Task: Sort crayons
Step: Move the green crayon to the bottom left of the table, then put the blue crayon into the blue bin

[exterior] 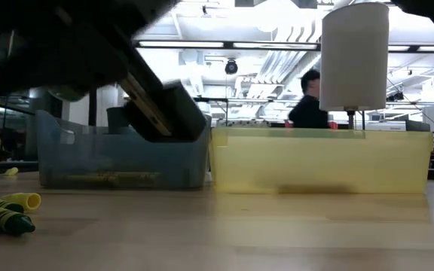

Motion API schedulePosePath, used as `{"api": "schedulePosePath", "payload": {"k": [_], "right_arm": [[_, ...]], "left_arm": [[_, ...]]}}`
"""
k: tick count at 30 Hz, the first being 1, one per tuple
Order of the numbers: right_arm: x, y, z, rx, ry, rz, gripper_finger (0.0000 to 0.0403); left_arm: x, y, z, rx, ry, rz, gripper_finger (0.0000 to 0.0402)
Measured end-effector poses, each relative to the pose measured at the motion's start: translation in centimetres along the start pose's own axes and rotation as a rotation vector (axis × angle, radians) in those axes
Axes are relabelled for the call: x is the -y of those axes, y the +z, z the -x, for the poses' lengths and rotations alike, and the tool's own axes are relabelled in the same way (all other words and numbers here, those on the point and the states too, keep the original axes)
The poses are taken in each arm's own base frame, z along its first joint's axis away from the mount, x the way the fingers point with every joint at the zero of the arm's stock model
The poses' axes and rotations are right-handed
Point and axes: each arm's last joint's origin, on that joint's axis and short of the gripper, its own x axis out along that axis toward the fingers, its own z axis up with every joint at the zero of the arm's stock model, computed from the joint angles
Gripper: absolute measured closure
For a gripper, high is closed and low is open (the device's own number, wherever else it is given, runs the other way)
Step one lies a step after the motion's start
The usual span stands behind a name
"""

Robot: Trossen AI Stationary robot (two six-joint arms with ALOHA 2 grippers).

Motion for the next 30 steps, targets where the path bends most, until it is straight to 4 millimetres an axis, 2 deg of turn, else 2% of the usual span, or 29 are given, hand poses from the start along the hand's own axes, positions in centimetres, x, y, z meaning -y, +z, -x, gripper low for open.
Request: {"api": "schedulePosePath", "payload": {"k": [10, 24, 30], "right_arm": [[0.5, 1.2, 0.4, -0.034, 0.029, 0.037, 0.0396], [0.4, 1.3, 0.4, -0.017, 0.037, 0.178, 0.0326], [0.5, 1.7, 0.5, 0.043, 0.011, 0.243, 0.0306]], "left_arm": [[0.0, 0.0, 0.0, 0.0, 0.002, 0.0, 0.0282], [0.0, 0.0, 0.0, -0.001, 0.012, 0.0, 0.0282], [0.0, 0.0, 0.0, 0.0, 0.013, 0.0, 0.0282]]}}
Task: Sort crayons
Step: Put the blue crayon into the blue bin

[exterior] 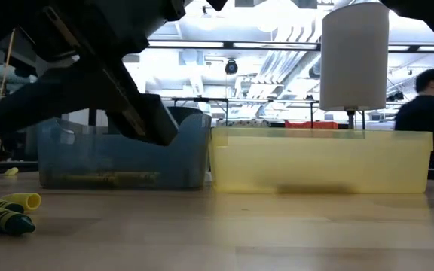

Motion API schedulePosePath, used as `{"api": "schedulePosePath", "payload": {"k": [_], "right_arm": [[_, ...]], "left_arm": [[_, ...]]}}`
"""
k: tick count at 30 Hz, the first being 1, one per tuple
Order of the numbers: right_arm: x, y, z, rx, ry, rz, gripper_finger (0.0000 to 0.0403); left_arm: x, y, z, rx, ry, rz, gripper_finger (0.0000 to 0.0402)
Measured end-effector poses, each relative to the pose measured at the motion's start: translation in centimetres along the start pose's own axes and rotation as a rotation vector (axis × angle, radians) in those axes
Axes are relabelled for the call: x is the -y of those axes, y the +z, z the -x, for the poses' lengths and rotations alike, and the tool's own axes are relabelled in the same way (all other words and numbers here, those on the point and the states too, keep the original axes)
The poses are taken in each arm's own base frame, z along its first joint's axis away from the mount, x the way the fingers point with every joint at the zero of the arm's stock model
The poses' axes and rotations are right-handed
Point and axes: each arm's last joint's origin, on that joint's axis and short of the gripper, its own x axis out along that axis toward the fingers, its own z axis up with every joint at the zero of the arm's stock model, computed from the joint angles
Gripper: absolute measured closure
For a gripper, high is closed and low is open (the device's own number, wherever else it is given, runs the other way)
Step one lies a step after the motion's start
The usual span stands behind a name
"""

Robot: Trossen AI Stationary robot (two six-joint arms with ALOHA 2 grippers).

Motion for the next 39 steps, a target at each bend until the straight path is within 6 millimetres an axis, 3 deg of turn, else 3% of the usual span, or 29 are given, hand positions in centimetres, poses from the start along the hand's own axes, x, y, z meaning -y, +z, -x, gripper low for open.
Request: {"api": "schedulePosePath", "payload": {"k": [4, 8, 15, 21, 25, 31, 35, 39], "right_arm": [[-0.7, 0.6, 1.2, 0.007, 0.013, 0.132, 0.0305], [-2.4, 0.1, 5.1, 0.019, -0.111, 0.272, 0.0305], [-5.2, -5.6, 12.0, -0.048, -0.522, 0.443, 0.0305], [-5.5, -12.2, 14.8, -0.157, -0.821, 0.424, 0.0305], [-3.7, -18.3, 16.7, -0.167, -0.812, 0.302, 0.0305], [1.3, -26.7, 22.3, -0.092, -0.524, -0.004, 0.0305], [4.1, -29.2, 24.2, -0.158, -0.271, -0.066, 0.0305], [5.9, -30.2, 23.4, -0.294, -0.172, 0.026, 0.0305]], "left_arm": [[0.0, 0.0, 0.0, -0.001, 0.001, 0.0, 0.0282], [0.0, 0.0, 0.0, 0.0, 0.002, 0.0, 0.0282], [-0.1, 0.1, 0.1, 0.003, 0.008, 0.001, 0.0282], [-0.2, 0.1, 0.1, 0.0, 0.061, 0.002, 0.0282], [-0.3, 0.1, 0.1, -0.002, 0.095, 0.002, 0.0282], [-0.5, 0.1, 0.1, -0.005, 0.151, 0.002, 0.0282], [-0.6, 0.0, 0.1, -0.008, 0.196, 0.006, 0.0282], [-0.7, 0.0, 0.1, -0.005, 0.24, 0.054, 0.0282]]}}
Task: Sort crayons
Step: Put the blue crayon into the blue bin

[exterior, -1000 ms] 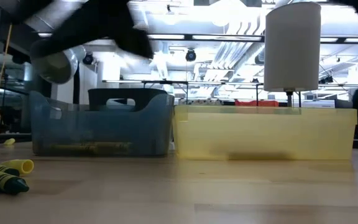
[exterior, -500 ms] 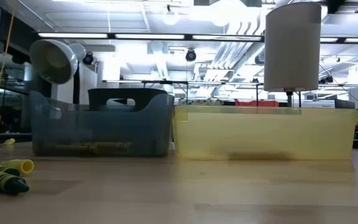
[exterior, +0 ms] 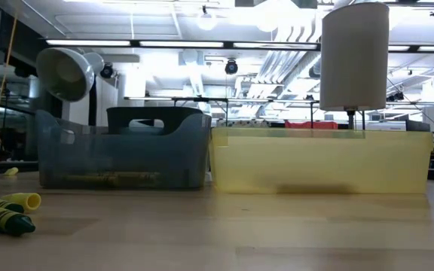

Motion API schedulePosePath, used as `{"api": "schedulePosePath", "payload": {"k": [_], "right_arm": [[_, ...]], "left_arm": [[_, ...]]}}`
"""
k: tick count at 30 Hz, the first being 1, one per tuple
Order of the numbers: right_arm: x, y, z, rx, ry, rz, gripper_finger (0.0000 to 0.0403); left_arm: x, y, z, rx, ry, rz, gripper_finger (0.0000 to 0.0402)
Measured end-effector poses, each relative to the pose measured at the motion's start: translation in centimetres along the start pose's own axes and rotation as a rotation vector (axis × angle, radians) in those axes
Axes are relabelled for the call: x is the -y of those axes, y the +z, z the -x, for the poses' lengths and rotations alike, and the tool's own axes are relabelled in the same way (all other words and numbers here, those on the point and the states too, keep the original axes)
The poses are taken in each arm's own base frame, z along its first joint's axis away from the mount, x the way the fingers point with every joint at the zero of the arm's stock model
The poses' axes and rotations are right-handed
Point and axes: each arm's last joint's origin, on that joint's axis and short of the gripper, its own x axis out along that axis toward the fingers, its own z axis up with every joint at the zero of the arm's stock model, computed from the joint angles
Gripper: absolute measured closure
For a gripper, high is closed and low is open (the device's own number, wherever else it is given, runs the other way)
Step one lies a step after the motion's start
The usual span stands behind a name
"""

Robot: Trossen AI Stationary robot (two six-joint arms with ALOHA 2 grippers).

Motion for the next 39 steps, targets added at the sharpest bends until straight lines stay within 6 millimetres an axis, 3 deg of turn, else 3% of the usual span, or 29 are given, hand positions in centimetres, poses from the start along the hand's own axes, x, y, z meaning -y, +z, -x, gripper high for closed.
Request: {"api": "schedulePosePath", "payload": {"k": [4, 10, 16, 20, 39], "right_arm": [[-0.2, -0.2, -2.0, -0.081, -0.012, 0.174, 0.0305], [-2.3, -0.6, -5.3, -0.099, -0.129, 0.478, 0.0305], [-3.1, -1.1, -8.8, -0.148, -0.31, 0.518, 0.0305], [-3.4, -1.5, -10.1, -0.165, -0.335, 0.525, 0.0305], [-2.4, -1.8, -10.2, -0.102, -0.487, 0.521, 0.0305]], "left_arm": [[0.0, 0.0, 0.0, -0.001, 0.003, 0.02, 0.0282], [0.0, -0.4, 0.0, -0.038, 0.003, -0.015, 0.0282], [0.0, -0.9, 0.0, -0.078, 0.003, -0.052, 0.0282], [0.0, -0.9, 0.0, -0.079, 0.003, -0.053, 0.0282], [0.0, -1.0, 0.0, -0.082, 0.004, -0.055, 0.0282]]}}
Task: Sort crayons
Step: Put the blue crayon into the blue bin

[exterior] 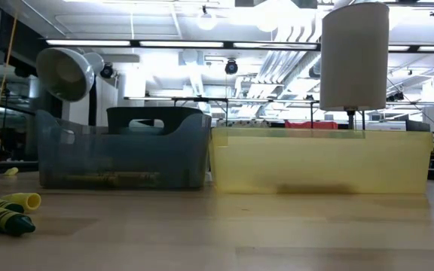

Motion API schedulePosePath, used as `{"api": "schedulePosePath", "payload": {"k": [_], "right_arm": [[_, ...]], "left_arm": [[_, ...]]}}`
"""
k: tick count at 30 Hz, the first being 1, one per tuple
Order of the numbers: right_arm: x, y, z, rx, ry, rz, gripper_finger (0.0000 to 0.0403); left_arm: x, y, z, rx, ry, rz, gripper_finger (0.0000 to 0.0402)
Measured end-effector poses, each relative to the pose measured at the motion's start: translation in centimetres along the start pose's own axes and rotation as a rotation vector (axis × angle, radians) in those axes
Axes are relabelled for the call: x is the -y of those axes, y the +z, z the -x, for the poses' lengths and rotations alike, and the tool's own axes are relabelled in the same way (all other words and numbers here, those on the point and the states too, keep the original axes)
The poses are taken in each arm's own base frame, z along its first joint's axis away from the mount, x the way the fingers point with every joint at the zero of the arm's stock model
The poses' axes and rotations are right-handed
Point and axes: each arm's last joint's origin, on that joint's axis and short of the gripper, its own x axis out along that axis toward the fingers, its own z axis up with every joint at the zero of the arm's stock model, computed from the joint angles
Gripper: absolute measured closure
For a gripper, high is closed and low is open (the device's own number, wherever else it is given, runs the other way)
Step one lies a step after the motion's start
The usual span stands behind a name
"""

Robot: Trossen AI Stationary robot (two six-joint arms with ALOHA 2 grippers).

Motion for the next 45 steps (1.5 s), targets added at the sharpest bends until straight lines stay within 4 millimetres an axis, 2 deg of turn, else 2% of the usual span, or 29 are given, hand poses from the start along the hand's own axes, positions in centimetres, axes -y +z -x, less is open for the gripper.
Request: {"api": "schedulePosePath", "payload": {"k": [9, 14, 20, 23, 27, 31, 34, 38, 45], "right_arm": [[0.0, -0.2, 0.0, 0.008, -0.016, 0.004, 0.0305], [0.3, -0.7, -1.2, -0.022, 0.052, -0.063, 0.0305], [0.6, -0.8, -1.6, -0.014, 0.031, -0.111, 0.0306], [0.7, -0.7, -1.6, -0.019, 0.029, -0.117, 0.0329], [0.9, -0.5, -1.6, -0.045, 0.036, -0.136, 0.039], [1.0, 0.0, -1.0, -0.046, 0.043, -0.15, 0.0393], [1.3, 0.1, 0.0, -0.032, 0.042, -0.165, 0.0398], [2.4, -0.2, 3.0, 0.011, 0.025, -0.214, 0.04], [6.6, -1.3, 10.2, 0.205, -0.002, -0.359, 0.0402]], "left_arm": [[0.0, 0.0, 0.0, 0.0, 0.015, 0.0, 0.0282], [0.0, 0.0, 0.0, -0.001, 0.015, -0.001, 0.0282], [0.0, 0.0, 0.0, -0.001, 0.015, -0.002, 0.0282], [0.0, 0.0, 0.0, -0.002, 0.016, -0.002, 0.0282], [0.0, 0.0, 0.0, -0.002, 0.016, -0.002, 0.0282], [0.0, 0.0, 0.0, -0.001, 0.016, -0.002, 0.0282], [-0.1, 0.0, 0.0, -0.001, 0.016, -0.002, 0.0282], [0.0, 0.1, 0.0, 0.004, 0.016, 0.004, 0.0282], [-0.1, 0.2, 0.0, 0.017, 0.017, 0.022, 0.0282]]}}
